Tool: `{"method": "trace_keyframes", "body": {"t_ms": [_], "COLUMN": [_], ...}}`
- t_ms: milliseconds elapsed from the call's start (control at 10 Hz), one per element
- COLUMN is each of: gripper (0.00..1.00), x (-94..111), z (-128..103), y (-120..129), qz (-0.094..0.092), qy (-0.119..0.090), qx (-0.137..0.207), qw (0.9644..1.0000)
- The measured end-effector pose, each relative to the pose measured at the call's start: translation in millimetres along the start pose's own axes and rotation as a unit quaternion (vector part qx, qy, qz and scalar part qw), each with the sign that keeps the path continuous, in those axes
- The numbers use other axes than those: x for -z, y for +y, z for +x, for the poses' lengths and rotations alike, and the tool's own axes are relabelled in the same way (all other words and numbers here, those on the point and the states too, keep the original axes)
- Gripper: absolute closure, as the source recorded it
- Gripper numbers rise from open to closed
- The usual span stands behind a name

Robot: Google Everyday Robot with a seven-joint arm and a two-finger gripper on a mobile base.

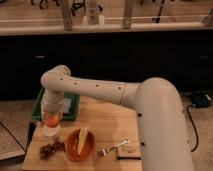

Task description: Place apple in paper cup

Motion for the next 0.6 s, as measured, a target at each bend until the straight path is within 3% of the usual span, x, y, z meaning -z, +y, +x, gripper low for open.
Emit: {"method": "trace_keyframes", "body": {"t_ms": [100,200,600], "gripper": [0.26,0.22,0.2], "x": [-0.4,-0.9,-2.3], "z": [2.8,3.8,8.2], "y": [-1.1,-2.2,-5.4], "qz": [-0.001,0.0,-0.003], "qy": [-0.001,-0.002,-0.007], "qx": [0.002,0.003,0.005], "qw": [1.0,1.0,1.0]}}
